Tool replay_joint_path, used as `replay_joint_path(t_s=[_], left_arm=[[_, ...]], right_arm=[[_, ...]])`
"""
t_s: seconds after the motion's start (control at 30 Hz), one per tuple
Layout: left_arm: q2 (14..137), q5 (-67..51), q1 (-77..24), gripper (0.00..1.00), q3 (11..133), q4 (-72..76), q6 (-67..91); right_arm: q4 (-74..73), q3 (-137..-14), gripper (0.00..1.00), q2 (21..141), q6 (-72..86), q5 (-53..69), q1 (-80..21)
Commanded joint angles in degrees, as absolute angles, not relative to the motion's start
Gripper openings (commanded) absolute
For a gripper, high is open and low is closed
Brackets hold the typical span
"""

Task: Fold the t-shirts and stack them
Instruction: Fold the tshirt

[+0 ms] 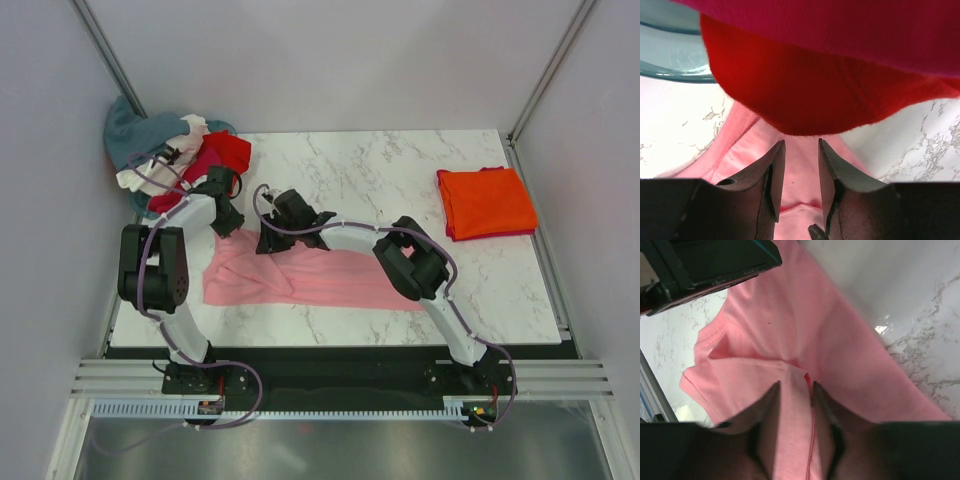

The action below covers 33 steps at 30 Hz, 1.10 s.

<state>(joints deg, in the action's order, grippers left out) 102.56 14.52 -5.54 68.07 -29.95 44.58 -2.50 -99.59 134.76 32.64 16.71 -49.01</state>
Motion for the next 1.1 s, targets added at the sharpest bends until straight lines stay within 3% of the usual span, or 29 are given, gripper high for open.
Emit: replay_joint_path(t_s=[0.0,0.07,0.17,0.4,0.93,1.07], left_arm=[[103.4,15.9,-5.4,0.4,69.1,-29.9,44.3],[103.4,16.1,-5.4,0.4,69.1,-29.9,44.2],[103.4,16.2,-5.4,0.4,69.1,-29.9,44.2],[104.1,16.3,-5.4,0.39,69.6,-29.8,43.9],[104.2,16.3,-5.2,0.39,70.3,-29.9,43.4],[104.2,16.3,-5.0,0.39,70.6,-30.0,43.2]], right_arm=[[-2.1,-101.6,0.31,134.7,32.0,18.5,-49.7],[-2.0,-100.9,0.2,134.1,32.1,18.5,-49.7],[-1.5,-99.0,0.11,131.8,32.3,18.9,-49.7],[1.6,-94.0,0.01,126.2,35.6,23.5,-50.5],[5.3,-91.4,0.03,126.5,43.5,37.0,-54.6],[5.8,-90.7,0.11,126.5,44.7,37.3,-56.2]])
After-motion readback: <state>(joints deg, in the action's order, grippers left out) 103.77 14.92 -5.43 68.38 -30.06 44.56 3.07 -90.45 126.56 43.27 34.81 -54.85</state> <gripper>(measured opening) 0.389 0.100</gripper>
